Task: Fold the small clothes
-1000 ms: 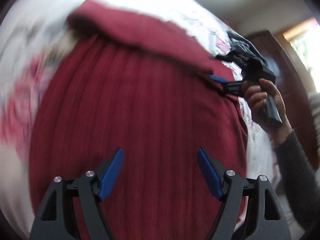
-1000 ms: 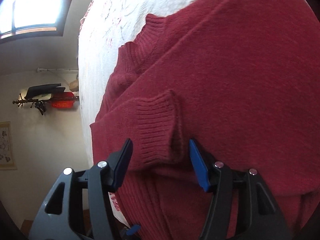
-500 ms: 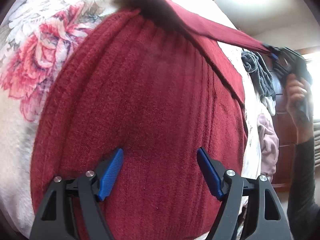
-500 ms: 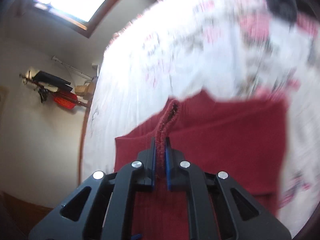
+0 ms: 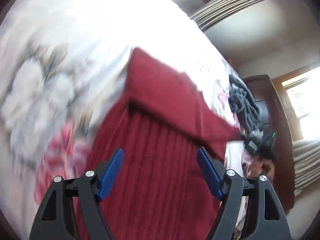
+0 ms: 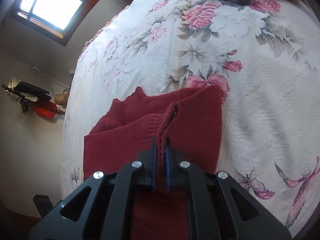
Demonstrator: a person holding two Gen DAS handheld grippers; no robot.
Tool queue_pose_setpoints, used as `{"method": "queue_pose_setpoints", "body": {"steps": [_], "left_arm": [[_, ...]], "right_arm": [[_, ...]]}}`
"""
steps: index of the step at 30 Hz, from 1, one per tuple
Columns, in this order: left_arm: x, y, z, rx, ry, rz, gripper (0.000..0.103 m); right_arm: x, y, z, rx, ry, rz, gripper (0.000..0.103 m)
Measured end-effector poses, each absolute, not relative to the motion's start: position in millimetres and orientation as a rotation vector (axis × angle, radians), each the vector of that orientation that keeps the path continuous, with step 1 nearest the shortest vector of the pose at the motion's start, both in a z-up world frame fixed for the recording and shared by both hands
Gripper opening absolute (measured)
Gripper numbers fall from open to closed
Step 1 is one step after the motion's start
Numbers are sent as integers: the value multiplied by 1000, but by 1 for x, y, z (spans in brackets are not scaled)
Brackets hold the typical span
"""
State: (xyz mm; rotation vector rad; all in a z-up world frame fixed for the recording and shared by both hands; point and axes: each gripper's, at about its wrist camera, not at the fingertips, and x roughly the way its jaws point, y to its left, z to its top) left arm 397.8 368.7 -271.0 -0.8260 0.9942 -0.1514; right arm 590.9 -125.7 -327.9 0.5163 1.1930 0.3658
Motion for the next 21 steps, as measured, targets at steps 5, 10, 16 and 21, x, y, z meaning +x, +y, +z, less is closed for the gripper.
{"method": "queue_pose_setpoints", "body": {"steps": [5,10,16,21], "left_arm": [[443,368,-280,-861,998,-168,76],[496,368,-284,-814,1009,-172,76],[571,364,-300,-775,1090,-280,76],[603,375,-347,-809,1226,-225,76]], "right_arm": [[588,-134,-360,540,1228,352,6],[589,-146,-385,558,1255,341,11],[583,-161,-350,615,1121,437,13],[594,-145,-389,625,1236,467,9]]}}
